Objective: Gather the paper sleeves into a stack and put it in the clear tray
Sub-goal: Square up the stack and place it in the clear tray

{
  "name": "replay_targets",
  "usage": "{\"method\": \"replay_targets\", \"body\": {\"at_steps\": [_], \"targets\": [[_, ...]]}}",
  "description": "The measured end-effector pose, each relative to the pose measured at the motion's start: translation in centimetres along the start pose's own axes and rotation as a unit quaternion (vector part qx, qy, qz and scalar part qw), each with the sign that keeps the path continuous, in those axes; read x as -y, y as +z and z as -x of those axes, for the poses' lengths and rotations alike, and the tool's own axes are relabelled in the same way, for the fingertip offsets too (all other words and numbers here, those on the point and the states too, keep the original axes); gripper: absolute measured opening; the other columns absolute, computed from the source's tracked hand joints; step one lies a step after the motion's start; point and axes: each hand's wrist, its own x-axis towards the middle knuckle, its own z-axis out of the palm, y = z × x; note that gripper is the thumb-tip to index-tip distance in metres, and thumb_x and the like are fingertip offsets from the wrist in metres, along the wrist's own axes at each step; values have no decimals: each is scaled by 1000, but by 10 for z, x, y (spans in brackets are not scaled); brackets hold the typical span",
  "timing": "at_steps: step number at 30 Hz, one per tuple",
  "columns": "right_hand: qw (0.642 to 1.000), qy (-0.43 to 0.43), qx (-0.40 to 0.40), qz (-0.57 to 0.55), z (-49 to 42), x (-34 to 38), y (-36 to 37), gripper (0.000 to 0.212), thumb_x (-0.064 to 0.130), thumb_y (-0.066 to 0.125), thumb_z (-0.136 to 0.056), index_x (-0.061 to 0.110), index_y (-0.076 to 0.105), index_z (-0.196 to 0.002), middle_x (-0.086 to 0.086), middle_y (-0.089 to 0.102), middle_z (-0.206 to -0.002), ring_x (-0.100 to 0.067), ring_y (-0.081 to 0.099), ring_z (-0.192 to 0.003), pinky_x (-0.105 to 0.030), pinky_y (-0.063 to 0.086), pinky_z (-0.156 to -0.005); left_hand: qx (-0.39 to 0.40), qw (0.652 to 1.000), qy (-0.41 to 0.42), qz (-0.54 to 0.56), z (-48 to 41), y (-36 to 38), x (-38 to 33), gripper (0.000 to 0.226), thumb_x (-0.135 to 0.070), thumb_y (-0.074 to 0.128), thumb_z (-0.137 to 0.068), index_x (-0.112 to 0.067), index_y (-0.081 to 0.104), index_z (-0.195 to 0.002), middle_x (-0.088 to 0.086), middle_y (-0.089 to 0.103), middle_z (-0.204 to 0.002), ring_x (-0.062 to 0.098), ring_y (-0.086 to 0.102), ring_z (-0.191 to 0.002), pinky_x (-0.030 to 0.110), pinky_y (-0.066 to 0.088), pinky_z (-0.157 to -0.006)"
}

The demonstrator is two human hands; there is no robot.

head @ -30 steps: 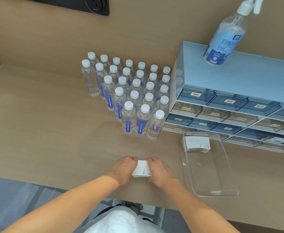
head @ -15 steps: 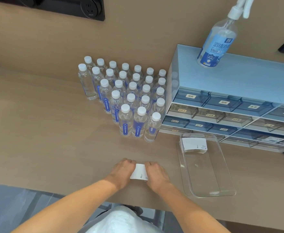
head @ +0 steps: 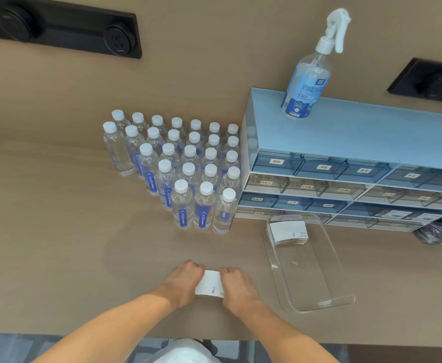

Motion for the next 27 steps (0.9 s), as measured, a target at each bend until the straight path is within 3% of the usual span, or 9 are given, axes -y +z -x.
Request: {"method": "replay_targets", "body": {"at_steps": [8, 13, 17, 23, 27], "targets": [[999, 30, -43, 8, 6, -33, -71, 37, 5, 64, -77, 11, 54, -113, -14, 63, -111, -37, 61, -104, -38, 51, -82, -28, 998, 46, -15, -17, -75, -26, 37, -16, 73, -74, -11, 59, -108, 11, 61, -112, 30, 61, -103, 32, 48, -77], [998, 22, -64, 19, 22, -85, -123, 32, 8, 68, -75, 12, 56, -104, -12, 63, -106, -34, 62, -100, -37, 50, -77, -77, 994, 77, -18, -30, -112, -77, 29, -16, 70, -76, -12, 59, -103, 13, 63, -107, 32, 63, -100, 36, 51, -75], [996, 20, -88, 28, 38, -128, -152, 37, 14, 72, -71, 14, 58, -105, -10, 64, -105, -32, 63, -98, -37, 50, -75, -103, 990, 89, -37, -42, -137, -126, 35, -23, 74, -74, -14, 59, -105, 11, 61, -109, 31, 61, -102, 36, 50, -77], [994, 30, -99, 40, 62, -212, -161, 34, 14, 72, -70, 16, 56, -99, -7, 64, -100, -31, 64, -92, -33, 45, -66, -93, 992, 68, -47, -64, -145, -213, 44, -25, 81, -69, -12, 60, -105, 11, 63, -106, 31, 63, -96, 34, 50, -70], [995, 18, -92, 39, 62, -259, -151, 32, 25, 76, -69, 18, 57, -94, -5, 66, -93, -31, 65, -84, -34, 48, -61, -86, 994, 56, -44, -76, -136, -258, 42, -24, 82, -68, -13, 62, -103, 10, 66, -103, 30, 64, -94, 37, 56, -75]]}}
